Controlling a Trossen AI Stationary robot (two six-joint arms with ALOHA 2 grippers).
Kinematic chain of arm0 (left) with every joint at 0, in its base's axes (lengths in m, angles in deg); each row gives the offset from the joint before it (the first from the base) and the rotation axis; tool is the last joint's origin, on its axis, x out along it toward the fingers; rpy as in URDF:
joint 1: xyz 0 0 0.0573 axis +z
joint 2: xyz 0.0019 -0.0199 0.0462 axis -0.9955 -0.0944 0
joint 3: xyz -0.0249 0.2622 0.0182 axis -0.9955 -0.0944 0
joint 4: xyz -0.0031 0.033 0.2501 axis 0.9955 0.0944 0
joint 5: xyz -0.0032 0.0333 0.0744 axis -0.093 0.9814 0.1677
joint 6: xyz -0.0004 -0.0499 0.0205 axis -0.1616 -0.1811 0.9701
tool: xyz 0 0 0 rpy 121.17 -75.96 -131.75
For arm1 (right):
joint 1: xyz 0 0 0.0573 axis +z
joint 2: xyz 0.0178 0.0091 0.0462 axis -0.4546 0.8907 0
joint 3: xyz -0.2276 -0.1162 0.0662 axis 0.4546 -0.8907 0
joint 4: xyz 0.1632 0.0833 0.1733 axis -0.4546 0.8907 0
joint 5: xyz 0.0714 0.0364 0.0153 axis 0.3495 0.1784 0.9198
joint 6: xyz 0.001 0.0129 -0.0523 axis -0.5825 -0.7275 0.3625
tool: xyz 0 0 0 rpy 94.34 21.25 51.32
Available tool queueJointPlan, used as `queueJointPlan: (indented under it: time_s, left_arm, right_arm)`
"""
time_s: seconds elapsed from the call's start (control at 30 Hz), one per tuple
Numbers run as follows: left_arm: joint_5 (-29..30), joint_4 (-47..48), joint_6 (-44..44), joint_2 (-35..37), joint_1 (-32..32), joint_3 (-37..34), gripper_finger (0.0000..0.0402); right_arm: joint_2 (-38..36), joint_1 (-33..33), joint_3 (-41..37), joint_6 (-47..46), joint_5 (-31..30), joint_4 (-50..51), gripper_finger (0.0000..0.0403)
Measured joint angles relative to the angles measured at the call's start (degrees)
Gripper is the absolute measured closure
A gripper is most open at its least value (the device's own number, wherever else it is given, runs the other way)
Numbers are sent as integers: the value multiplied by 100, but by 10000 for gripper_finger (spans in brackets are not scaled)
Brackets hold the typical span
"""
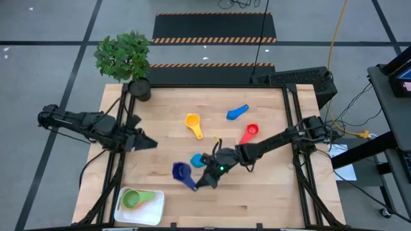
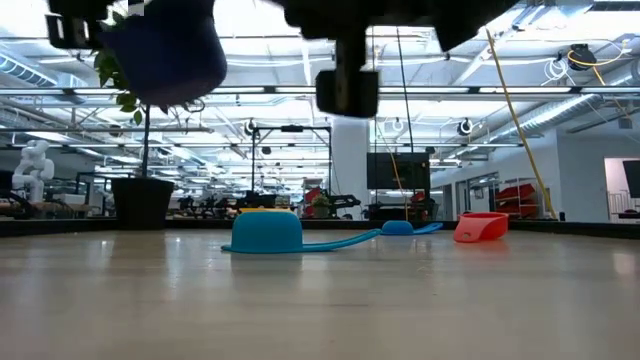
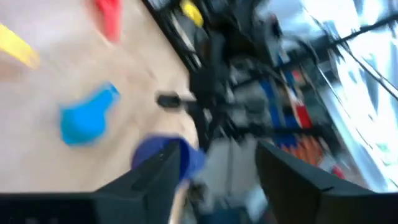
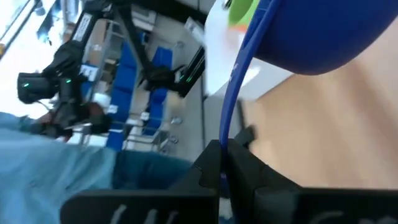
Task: Nest measuring cups in basket
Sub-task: Stack the dark blue measuring cup on top of the green measuring cup in the white bin
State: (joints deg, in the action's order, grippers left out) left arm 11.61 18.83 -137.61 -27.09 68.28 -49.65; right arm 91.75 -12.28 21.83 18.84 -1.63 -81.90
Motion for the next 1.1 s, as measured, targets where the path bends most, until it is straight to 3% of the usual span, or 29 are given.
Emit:
queueJointPlan:
  time_s: [0.1,0.2,0.43,0.7,1.1]
  left_arm:
    - [-704,-219,-186,-21,-188,0,148]
    - [-1019,-540,-119,-46,-424,0,126]
    - [-1025,-414,230,-90,-672,0,129]
    - [-987,-419,222,-361,-661,0,144]
    - [-985,-858,177,-633,-327,-2,142]
  right_arm:
    - [4,187,0,-423,-12,-266,403]
    - [-2,290,0,-896,-138,-604,403]
    - [-2,337,90,-1405,-137,-1127,403]
    - [-2,204,686,-992,-80,-864,403]
    - [-24,-223,960,-1259,1324,-867,403]
